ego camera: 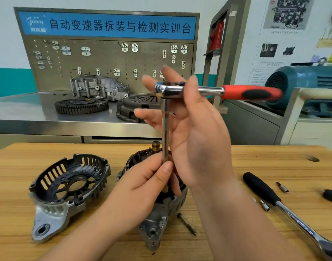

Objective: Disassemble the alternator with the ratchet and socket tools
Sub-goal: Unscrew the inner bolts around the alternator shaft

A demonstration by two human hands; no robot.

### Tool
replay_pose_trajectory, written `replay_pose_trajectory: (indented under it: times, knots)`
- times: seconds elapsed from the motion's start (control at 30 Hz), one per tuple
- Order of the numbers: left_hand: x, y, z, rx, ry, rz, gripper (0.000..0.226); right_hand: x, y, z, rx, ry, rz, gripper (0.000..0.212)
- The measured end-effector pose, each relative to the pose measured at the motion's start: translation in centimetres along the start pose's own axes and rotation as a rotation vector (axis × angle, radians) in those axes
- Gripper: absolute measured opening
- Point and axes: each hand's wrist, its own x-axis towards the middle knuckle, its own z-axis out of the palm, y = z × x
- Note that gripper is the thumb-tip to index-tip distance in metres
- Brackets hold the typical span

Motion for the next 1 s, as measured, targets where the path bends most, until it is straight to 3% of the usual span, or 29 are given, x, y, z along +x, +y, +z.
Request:
replay_pose_trajectory:
  times: [0.1, 0.17, 0.3, 0.43, 0.57, 0.67, 0.77, 0.87, 1.0]
  knots:
    - [0.0, 0.1, -0.2, 0.024, -0.033, -0.008, 0.041, 0.2, -0.2, -0.6, 0.022, 0.014, 0.108, 0.050]
    - [0.1, 0.1, -0.2, 0.065, -0.033, 0.000, 0.039, 0.2, 0.0, -0.8, 0.012, 0.010, 0.107, 0.049]
    - [0.2, -0.1, -0.1, 0.124, 0.029, 0.036, 0.034, 0.2, -0.2, -0.5, -0.157, -0.003, -0.047, 0.028]
    - [0.2, -0.2, 0.0, 0.137, 0.056, 0.035, 0.034, 0.3, -0.8, -0.5, -0.401, -0.111, -0.229, 0.030]
    - [0.1, -0.1, 0.0, 0.036, 0.032, 0.031, 0.037, 0.3, -0.5, -0.4, -0.176, -0.062, -0.068, 0.028]
    - [-0.1, 0.0, -0.1, 0.000, 0.007, 0.014, 0.037, 0.3, -0.3, -0.5, -0.084, -0.067, 0.107, 0.044]
    - [0.0, 0.2, -0.2, 0.044, 0.002, 0.011, 0.035, 0.3, -0.1, -0.8, -0.022, -0.065, 0.155, 0.053]
    - [0.1, 0.3, -0.1, 0.076, 0.034, 0.008, 0.034, 0.2, 0.2, -0.6, -0.073, -0.014, 0.069, 0.041]
    - [0.1, 0.0, 0.1, 0.084, 0.077, 0.009, 0.035, 0.0, 0.0, 0.0, -0.269, -0.001, -0.179, 0.025]
